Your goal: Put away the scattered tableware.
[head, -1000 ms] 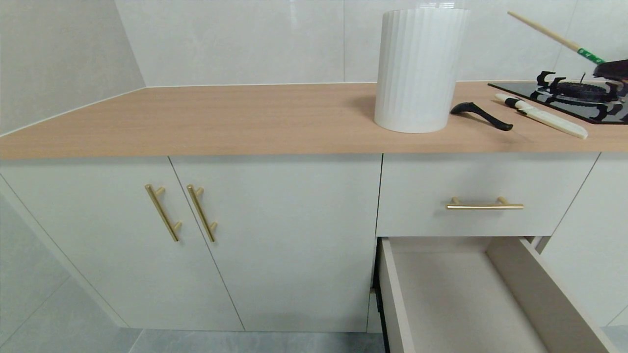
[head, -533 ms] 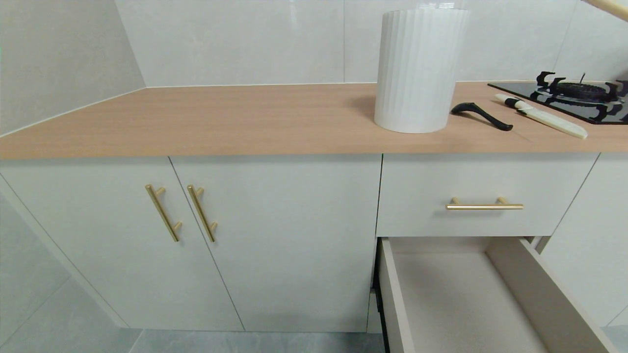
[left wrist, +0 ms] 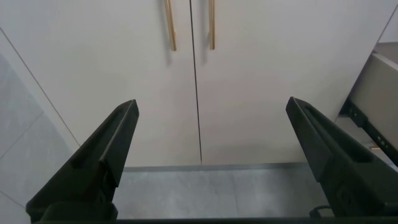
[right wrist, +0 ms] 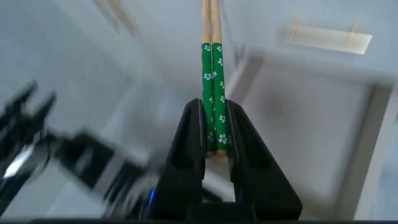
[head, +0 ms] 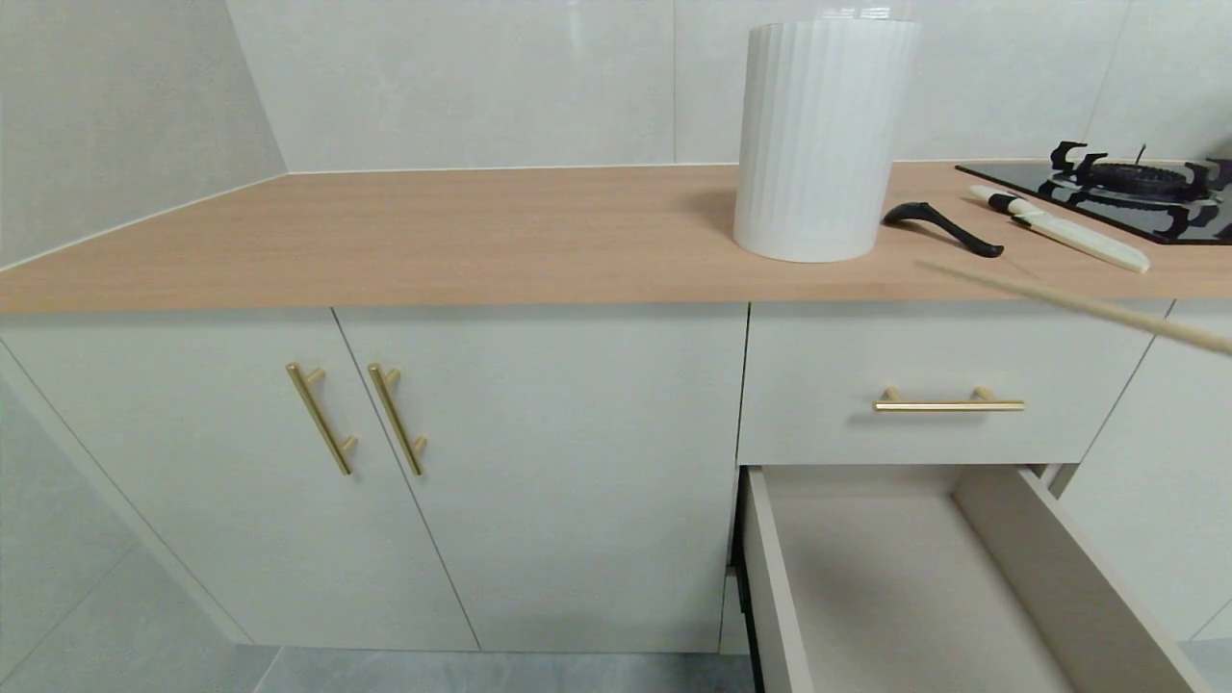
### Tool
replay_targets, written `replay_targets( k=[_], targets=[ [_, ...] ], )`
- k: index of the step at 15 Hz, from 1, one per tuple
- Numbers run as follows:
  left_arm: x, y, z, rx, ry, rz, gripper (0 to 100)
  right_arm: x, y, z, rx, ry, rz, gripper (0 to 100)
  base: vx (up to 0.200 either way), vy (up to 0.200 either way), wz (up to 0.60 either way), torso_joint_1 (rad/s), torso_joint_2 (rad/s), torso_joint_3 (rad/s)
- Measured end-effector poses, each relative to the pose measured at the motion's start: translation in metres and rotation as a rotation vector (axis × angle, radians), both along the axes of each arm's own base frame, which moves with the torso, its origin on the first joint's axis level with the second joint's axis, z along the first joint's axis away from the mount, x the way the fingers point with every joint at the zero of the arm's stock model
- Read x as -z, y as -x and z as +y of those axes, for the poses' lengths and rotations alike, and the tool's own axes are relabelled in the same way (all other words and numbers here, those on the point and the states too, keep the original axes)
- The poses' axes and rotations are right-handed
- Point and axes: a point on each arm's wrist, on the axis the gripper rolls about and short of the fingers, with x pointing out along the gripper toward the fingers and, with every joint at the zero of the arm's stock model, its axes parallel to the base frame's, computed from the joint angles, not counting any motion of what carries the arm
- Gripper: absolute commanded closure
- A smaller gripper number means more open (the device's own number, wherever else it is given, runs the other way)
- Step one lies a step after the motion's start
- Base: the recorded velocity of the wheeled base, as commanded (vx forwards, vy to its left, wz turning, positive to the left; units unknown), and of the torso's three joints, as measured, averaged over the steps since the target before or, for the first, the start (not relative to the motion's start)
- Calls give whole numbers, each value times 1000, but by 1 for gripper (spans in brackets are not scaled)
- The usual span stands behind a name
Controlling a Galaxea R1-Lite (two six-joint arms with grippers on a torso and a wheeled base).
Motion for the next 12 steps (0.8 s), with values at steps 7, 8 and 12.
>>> replay_targets(
  k=[7, 8, 12],
  targets=[
    [0, 0, 0, 1, 0, 0, 0, 50, -102, 30, -17, 311, 522, 100, 0, 0, 0, 0, 0, 0],
    [0, 0, 0, 1, 0, 0, 0, 60, -114, 35, -20, 351, 570, 100, 0, 0, 0, 0, 0, 0],
    [0, 0, 0, 0, 0, 0, 0, 108, -168, 56, -8, 452, 659, 100, 0, 0, 0, 0, 0, 0]
  ],
)
